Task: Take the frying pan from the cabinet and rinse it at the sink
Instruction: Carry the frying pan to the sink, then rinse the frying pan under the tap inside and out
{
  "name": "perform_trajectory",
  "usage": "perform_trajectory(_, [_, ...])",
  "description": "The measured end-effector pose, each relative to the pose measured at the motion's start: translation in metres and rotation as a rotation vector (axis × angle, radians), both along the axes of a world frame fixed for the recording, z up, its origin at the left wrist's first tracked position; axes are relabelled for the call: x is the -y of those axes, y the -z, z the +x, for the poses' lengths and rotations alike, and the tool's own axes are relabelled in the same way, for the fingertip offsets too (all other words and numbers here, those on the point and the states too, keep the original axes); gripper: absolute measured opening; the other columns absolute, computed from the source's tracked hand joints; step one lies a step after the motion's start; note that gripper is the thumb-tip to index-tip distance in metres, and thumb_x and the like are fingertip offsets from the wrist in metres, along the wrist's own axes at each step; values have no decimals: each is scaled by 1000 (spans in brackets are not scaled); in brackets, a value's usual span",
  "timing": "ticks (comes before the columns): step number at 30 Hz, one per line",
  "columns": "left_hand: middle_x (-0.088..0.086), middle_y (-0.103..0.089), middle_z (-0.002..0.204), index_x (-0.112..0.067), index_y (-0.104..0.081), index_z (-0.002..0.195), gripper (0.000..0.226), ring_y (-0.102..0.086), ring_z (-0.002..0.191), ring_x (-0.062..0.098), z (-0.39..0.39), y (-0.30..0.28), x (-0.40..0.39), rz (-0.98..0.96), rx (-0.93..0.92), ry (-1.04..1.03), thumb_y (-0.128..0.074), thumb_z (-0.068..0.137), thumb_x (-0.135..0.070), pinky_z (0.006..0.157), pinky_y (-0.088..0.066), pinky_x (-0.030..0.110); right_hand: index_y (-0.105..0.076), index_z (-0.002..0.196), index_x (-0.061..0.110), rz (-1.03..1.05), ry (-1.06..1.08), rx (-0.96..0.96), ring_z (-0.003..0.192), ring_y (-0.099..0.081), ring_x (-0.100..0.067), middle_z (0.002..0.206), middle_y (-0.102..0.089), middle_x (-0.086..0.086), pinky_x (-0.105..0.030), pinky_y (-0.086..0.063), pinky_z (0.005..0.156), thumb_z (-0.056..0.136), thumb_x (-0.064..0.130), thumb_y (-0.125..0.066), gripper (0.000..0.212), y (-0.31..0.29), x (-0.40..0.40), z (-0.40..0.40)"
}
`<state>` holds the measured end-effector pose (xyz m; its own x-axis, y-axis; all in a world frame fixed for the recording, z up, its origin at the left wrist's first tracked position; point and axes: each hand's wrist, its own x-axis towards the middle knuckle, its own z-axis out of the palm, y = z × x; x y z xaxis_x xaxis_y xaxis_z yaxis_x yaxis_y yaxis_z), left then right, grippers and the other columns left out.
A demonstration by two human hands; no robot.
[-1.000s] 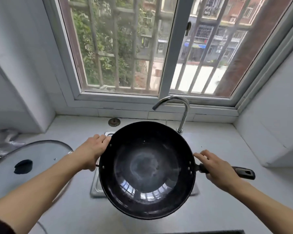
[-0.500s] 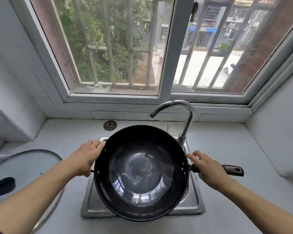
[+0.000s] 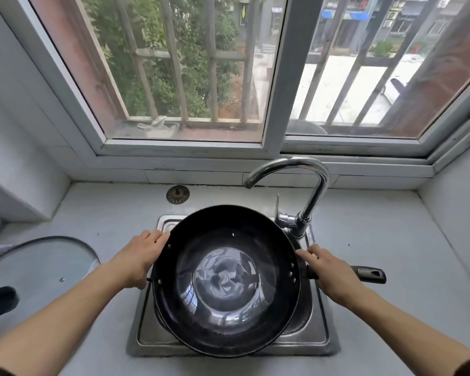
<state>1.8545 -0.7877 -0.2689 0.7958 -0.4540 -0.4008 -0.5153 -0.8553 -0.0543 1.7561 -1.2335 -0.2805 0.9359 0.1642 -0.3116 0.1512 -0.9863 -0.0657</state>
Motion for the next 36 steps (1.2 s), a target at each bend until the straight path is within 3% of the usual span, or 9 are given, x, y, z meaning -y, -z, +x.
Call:
perform_trajectory(8, [-4, -36, 132, -19, -14, 149, 120, -39, 110, 19, -1, 19, 4, 18, -8, 16, -81, 50, -29, 89, -42, 26, -29, 141, 33, 17, 11, -30, 104, -50, -19, 123, -43, 4, -32, -50, 64, 73, -5, -49, 80, 21, 1, -2])
perform_trajectory(14, [-4, -39, 132, -18, -12, 152, 122, -40, 112, 19, -2, 27, 1, -19, 5, 13, -81, 53, -37, 90, -42, 26, -36, 141, 27, 26, 30, -17, 96, -55, -22, 124, -47, -1, -32, -50, 66, 71, -4, -55, 78, 29, 0, -3])
perform_trajectory(20, [-1, -38, 141, -15, -10, 155, 119, -38, 124, 22, -6, 30, -2, -55, 31, 11, -80, 61, -37, 102, -39, 28, -42, 133, 28, 21, 78, 13, 84, -56, -25, 117, -50, -1, -33, -47, 62, 68, -6, -58, 75, 27, -2, -6])
perform_trajectory(29, [1, -31, 152, -13, -11, 155, 107, -31, 138, 23, -14, 15, 5, -16, 105, 42, -72, 69, -25, 111, -33, 30, -39, 136, 28, 68, 127, -24, 98, -55, -24, 123, -45, 1, -31, -46, 74, 79, 13, -60, 63, 23, -8, -8])
perform_trajectory(34, [1, -39, 147, -14, -23, 153, 102, -36, 134, 24, -18, 17, 1, -52, 127, 43, -73, 64, -19, 107, -39, 32, -37, 137, 31, 168, 164, 3, 104, -55, -22, 125, -45, 3, -33, -49, 82, 83, 25, -61, 59, 17, -16, -4])
perform_trajectory(36, [2, -48, 139, -13, -35, 147, 101, -44, 127, 25, -20, 16, 0, -80, 138, 38, -76, 56, -15, 99, -47, 33, -36, 139, 31, 227, 165, 54, 110, -53, -21, 129, -45, 4, -33, -49, 86, 85, 28, -61, 59, 11, -22, 4])
